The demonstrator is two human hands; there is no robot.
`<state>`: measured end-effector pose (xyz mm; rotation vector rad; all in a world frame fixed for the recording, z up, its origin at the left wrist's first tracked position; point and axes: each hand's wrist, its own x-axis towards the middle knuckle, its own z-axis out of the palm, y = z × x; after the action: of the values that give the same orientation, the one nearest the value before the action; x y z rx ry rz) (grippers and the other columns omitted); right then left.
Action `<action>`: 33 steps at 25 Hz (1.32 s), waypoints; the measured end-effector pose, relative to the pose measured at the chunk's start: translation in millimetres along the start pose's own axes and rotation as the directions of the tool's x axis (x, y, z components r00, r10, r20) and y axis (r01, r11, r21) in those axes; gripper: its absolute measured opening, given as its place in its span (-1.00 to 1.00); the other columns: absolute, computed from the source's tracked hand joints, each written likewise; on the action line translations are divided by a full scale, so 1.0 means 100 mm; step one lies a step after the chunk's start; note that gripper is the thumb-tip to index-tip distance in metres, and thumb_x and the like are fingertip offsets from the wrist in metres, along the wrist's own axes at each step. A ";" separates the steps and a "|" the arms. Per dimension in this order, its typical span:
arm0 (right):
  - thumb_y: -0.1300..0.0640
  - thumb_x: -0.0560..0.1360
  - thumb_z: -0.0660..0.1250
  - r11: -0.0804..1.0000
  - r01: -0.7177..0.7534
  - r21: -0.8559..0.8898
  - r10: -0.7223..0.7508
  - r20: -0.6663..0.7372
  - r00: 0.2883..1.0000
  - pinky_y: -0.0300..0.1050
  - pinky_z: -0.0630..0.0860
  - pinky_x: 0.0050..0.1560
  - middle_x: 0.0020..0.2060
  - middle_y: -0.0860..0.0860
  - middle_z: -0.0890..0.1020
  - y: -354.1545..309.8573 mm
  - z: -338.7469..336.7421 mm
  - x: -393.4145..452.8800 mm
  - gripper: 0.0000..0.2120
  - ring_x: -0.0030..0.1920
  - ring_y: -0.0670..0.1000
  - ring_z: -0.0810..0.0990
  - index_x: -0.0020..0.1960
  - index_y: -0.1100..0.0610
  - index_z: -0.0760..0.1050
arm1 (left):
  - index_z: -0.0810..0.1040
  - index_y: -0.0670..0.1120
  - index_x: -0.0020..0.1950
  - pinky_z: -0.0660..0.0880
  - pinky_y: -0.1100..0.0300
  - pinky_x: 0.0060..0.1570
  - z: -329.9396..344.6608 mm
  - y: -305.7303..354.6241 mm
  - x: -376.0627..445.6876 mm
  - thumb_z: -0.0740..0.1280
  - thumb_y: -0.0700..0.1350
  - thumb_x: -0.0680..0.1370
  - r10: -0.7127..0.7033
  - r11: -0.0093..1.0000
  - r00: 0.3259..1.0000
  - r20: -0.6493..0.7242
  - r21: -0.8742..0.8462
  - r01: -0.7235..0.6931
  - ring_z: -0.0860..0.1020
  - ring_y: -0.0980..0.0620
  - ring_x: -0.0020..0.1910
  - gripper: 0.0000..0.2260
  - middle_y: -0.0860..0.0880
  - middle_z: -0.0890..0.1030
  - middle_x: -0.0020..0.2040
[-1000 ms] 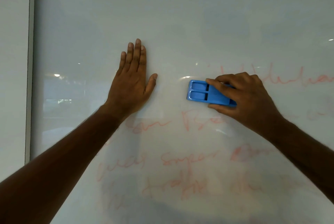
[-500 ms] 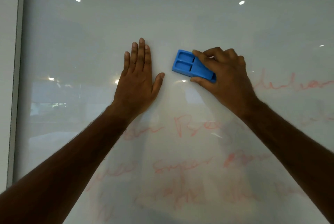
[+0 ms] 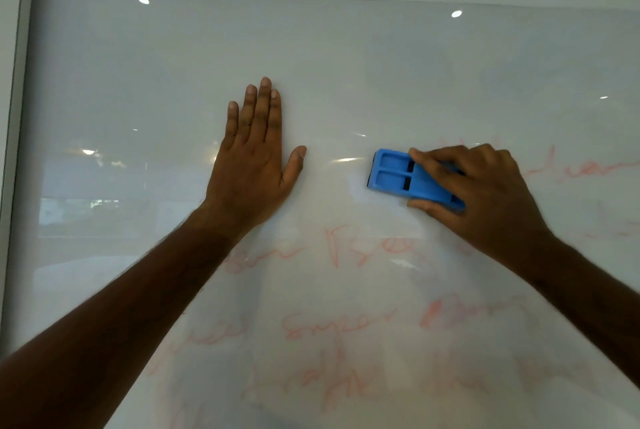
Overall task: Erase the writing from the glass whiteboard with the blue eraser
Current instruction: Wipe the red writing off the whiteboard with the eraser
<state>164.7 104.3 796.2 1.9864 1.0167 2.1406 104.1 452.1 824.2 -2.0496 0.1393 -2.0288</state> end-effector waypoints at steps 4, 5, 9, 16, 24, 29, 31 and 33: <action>-0.33 0.58 0.23 0.987 -0.145 0.062 0.149 -0.056 0.987 0.18 0.46 0.01 0.22 0.04 0.55 0.20 0.00 0.34 -0.34 0.04 0.19 0.49 0.56 0.00 0.39 | 0.04 -0.30 0.76 -0.08 -0.15 0.76 0.02 0.03 -0.02 0.02 0.18 0.77 -0.005 1.000 1.000 -0.017 0.013 0.005 0.00 -0.25 0.78 -0.28 -0.28 0.03 0.78; -0.33 0.57 0.25 0.979 -0.178 0.094 0.185 -0.068 0.980 0.18 0.45 0.03 0.23 0.04 0.55 0.18 0.02 0.43 -0.35 0.06 0.19 0.49 0.56 -0.01 0.39 | 0.04 -0.30 0.76 -0.08 -0.16 0.76 0.02 0.03 -0.02 0.02 0.18 0.77 -0.004 1.000 1.000 -0.014 0.011 0.005 0.00 -0.25 0.78 -0.28 -0.28 0.03 0.78; -0.30 0.57 0.28 0.969 -0.197 0.148 0.211 -0.084 0.974 0.17 0.43 0.05 0.24 0.02 0.54 -0.10 0.11 0.54 -0.37 0.08 0.17 0.47 0.56 -0.03 0.39 | 0.04 -0.30 0.76 -0.09 -0.15 0.75 0.01 0.03 -0.02 0.02 0.18 0.77 -0.003 1.000 1.000 -0.020 0.006 0.003 0.00 -0.25 0.78 -0.28 -0.28 0.03 0.78; -0.29 0.61 0.20 0.999 0.009 0.050 -0.007 -0.043 0.999 0.13 0.41 -0.01 0.23 0.01 0.53 -0.16 0.06 -0.09 -0.38 0.00 0.14 0.45 0.55 0.02 0.39 | 0.07 -0.30 0.75 -0.03 -0.18 0.75 0.03 0.00 -0.05 0.03 0.18 0.77 0.002 1.000 0.999 -0.036 0.002 -0.002 0.04 -0.25 0.77 -0.28 -0.28 0.06 0.77; -0.34 0.55 0.23 0.976 -0.211 0.057 0.211 -0.002 0.977 0.25 0.48 0.04 0.26 0.07 0.53 0.53 -0.11 0.21 -0.32 0.08 0.24 0.50 0.57 -0.02 0.37 | 0.04 -0.30 0.76 -0.07 -0.16 0.76 0.01 -0.01 -0.09 0.03 0.18 0.77 0.014 1.000 1.000 -0.012 -0.007 -0.014 0.00 -0.25 0.78 -0.28 -0.27 0.03 0.78; -0.33 0.58 0.23 0.976 -0.201 0.079 0.203 -0.013 0.979 0.25 0.46 0.08 0.30 0.02 0.51 0.47 -0.01 0.40 -0.34 0.12 0.21 0.48 0.59 -0.05 0.33 | 0.02 -0.29 0.76 -0.08 -0.17 0.76 -0.02 -0.02 -0.08 0.02 0.19 0.76 0.022 1.000 1.000 0.016 -0.014 -0.021 -0.02 -0.24 0.78 -0.27 -0.26 0.01 0.78; -0.33 0.58 0.21 0.980 -0.171 0.105 0.172 -0.005 0.985 0.25 0.44 0.09 0.31 0.00 0.51 0.38 -0.02 0.27 -0.34 0.13 0.20 0.47 0.59 -0.06 0.32 | 0.00 -0.29 0.77 -0.10 -0.16 0.76 -0.04 -0.01 -0.08 0.01 0.20 0.76 0.010 1.000 0.999 0.036 -0.015 -0.010 -0.04 -0.23 0.78 -0.27 -0.26 -0.01 0.79; -0.32 0.59 0.18 0.985 -0.133 0.108 0.133 0.008 0.991 0.25 0.44 0.09 0.32 -0.01 0.51 0.32 -0.02 0.07 -0.35 0.12 0.20 0.46 0.59 -0.06 0.32 | -0.01 -0.28 0.77 -0.15 -0.13 0.76 -0.05 -0.01 -0.08 0.00 0.20 0.76 0.008 1.000 0.999 0.050 -0.027 -0.006 -0.05 -0.23 0.78 -0.26 -0.25 -0.03 0.79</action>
<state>174.4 81.6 818.4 2.1629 1.0497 2.1936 98.8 454.2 816.4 -2.1110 0.1653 -1.9805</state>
